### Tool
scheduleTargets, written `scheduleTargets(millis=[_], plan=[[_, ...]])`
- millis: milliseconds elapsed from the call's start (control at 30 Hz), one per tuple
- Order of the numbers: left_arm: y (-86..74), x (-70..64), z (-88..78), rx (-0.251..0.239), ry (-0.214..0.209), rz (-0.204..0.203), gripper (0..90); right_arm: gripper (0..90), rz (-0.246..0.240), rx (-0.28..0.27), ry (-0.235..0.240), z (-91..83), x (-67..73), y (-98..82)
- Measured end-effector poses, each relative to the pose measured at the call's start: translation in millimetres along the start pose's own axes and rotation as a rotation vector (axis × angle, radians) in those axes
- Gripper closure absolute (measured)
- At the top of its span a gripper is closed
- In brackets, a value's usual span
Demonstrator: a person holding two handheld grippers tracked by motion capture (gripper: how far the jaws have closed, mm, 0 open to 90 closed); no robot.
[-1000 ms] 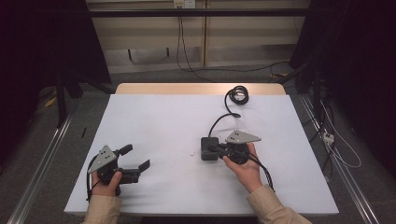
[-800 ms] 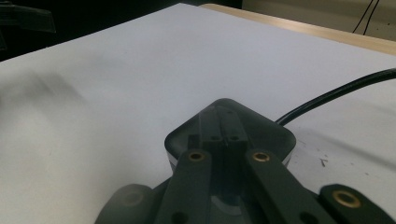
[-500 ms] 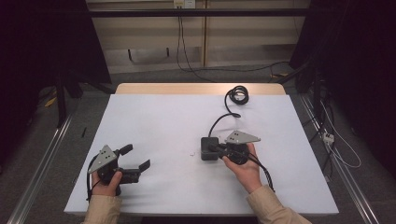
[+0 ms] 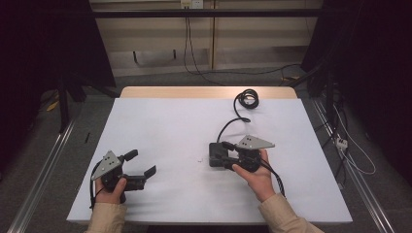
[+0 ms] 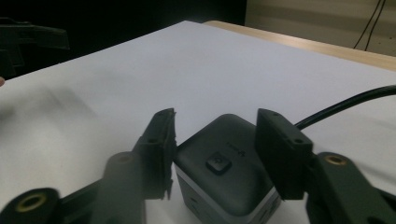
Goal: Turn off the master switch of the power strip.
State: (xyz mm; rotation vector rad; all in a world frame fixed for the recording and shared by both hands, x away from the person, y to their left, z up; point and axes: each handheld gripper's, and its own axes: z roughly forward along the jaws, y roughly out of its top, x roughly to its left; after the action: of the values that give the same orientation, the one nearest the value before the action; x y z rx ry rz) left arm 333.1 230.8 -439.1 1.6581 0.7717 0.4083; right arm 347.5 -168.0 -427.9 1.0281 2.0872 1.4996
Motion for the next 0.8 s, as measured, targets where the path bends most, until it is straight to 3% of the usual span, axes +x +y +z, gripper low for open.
scheduleTargets(millis=[200,800], plan=[[0.1,0.0,0.3,0.001,-0.001,0.002,3.9,28.1,0.013,-0.007,-0.005,-11.3,-2.8,-3.8],[-0.4,-0.3,0.5,0.006,-0.003,0.003,3.9,16.8,-0.008,0.021,-0.039,-38.0,-10.7,-19.3]])
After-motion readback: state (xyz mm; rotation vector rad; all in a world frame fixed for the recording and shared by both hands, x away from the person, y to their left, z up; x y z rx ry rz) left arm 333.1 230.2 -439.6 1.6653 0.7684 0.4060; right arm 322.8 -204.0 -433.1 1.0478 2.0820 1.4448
